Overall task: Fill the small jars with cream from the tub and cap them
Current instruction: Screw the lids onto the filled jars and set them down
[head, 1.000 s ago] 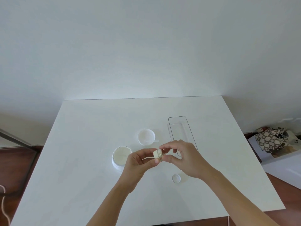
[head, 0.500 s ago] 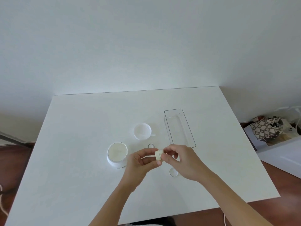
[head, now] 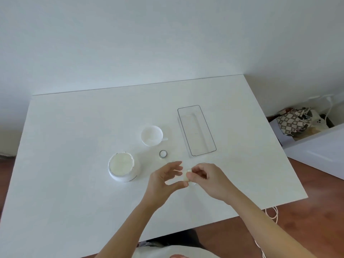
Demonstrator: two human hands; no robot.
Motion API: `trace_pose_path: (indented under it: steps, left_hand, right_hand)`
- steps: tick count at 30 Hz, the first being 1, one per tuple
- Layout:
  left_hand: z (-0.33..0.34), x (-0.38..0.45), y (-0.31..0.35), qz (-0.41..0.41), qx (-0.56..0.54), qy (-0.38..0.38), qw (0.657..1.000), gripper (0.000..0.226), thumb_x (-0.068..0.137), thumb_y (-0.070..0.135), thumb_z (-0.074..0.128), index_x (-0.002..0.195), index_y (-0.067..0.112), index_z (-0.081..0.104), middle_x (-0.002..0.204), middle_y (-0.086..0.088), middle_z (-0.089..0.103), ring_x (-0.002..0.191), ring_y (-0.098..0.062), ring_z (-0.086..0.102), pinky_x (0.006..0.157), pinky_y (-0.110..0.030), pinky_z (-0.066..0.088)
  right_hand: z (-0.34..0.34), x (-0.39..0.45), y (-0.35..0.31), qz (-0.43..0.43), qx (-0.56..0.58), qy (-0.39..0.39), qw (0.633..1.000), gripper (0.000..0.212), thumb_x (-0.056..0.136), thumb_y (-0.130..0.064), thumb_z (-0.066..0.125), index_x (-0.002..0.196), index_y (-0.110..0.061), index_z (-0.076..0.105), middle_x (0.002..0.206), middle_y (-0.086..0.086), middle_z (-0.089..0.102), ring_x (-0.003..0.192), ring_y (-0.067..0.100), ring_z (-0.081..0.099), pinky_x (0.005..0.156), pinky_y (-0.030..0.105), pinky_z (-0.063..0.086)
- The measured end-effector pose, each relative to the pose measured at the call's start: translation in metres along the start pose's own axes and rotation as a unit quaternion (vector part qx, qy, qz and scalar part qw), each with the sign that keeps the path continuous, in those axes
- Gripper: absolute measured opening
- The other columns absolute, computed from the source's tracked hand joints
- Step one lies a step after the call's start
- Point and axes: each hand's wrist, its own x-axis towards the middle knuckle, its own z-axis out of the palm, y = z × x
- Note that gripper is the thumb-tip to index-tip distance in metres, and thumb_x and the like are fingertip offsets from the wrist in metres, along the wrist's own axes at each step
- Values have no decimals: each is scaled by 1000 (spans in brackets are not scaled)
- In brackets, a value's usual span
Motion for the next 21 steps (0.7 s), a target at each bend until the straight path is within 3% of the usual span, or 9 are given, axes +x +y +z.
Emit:
trace_pose_path:
  steps: [2,6,8,11,18,21]
  left_hand:
    - [1,9,-11,-3,95,41,995,76,68,23,93,133,27,54,118,16,64,106,-4,63,89,-15,48]
    - [-1,32,-33,-68,191,110,973,87,75,16,87,146,11,37,132,-3,45,110,-17,52,92,-26,41]
    - [-2,44,-41,-90,219,122,964,85,80,13,83,148,6,33,138,-9,41,119,-23,52,98,-30,42]
    - [1,59,-45,-112,248,158,949,74,84,17,79,145,8,39,138,-7,44,122,-26,53,93,-32,45]
    - [6,74,-45,-102,269,219,932,44,84,24,77,124,17,58,120,0,57,108,-24,59,81,-36,49]
    - [6,76,-46,-98,268,228,931,45,84,27,78,123,19,59,118,2,58,106,-22,58,77,-33,46]
  right_hand:
    - [0,-1,15,12,-27,31,999,17,86,-40,63,84,-23,62,79,-11,62,69,1,56,61,12,37]
    - [-1,-6,49,63,-78,83,992,18,85,-35,64,87,-18,61,79,-8,62,73,7,59,62,16,43]
    - [0,-6,64,74,-111,92,987,20,87,-33,64,90,-14,59,83,-4,63,80,14,59,70,26,49]
    - [4,-4,77,82,-172,101,976,20,88,-29,61,95,-11,56,93,3,58,89,21,54,79,33,48]
    - [14,5,85,70,-232,129,962,18,89,-25,57,98,-10,55,97,5,54,85,23,57,71,27,45]
    - [15,4,84,38,-324,149,934,35,86,-33,63,111,-11,55,105,6,55,97,26,53,82,31,47]
